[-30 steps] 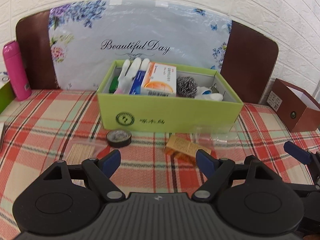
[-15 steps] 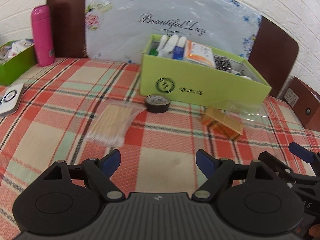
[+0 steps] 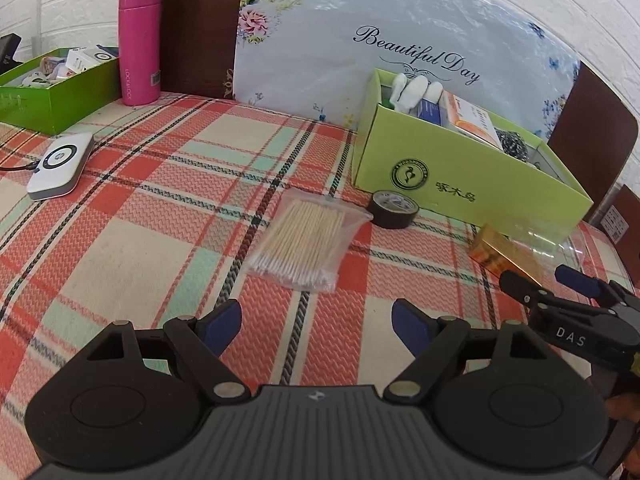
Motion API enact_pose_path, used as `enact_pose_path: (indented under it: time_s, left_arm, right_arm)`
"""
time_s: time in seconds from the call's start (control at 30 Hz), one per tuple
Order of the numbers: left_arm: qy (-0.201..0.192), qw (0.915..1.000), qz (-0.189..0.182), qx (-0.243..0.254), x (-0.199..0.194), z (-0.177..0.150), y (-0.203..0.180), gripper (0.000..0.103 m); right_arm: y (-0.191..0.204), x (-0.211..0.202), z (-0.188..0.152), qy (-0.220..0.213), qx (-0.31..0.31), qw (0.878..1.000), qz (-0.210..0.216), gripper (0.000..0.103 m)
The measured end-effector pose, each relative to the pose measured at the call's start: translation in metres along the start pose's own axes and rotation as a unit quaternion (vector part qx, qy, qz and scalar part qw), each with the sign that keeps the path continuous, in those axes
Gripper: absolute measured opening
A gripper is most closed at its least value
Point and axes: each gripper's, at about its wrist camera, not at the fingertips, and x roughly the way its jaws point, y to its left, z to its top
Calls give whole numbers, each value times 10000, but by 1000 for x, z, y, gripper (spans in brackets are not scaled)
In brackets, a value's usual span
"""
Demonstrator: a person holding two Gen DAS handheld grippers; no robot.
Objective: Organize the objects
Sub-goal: 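Move both tools back toward the cotton swab bag and gold box, then grasp the cotton swab bag with the left tool while the right tool grasps the gold box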
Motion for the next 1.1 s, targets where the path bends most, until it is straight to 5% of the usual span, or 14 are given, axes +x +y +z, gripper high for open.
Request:
enact_pose_path:
  time_s: [0.13,0.27,0.67,0.73,0.8,0.9,1.1]
  left_arm:
    - [56,10000,-7,-23,19,11,3,85]
    - [87,9999,77,-46,36,19,10,85]
    - [74,9973,265,687,66,40,4,84]
    - [62,9952,303,928,66,38,0,68]
    - [100,9942,183,1059,61,37,-4,40]
    - [236,9936,50,1105,52,30,-11,24]
    - [287,9934,-239,1084,21,-5,-23,19]
  right_arm:
    - [8,-1,1,81,-173,9996,194,74]
    - [14,-7,0,135,-221,9988,426,35]
    - [29,-44,-18,345,-126,9982,472,30]
    - [26,-59,-26,384,31,9980,496,30]
    - [23,-73,-34,408,160,9978,490,30]
    - [18,-91,-44,459,274,9975,459,30]
    - [14,-112,-55,493,265,9976,402,30]
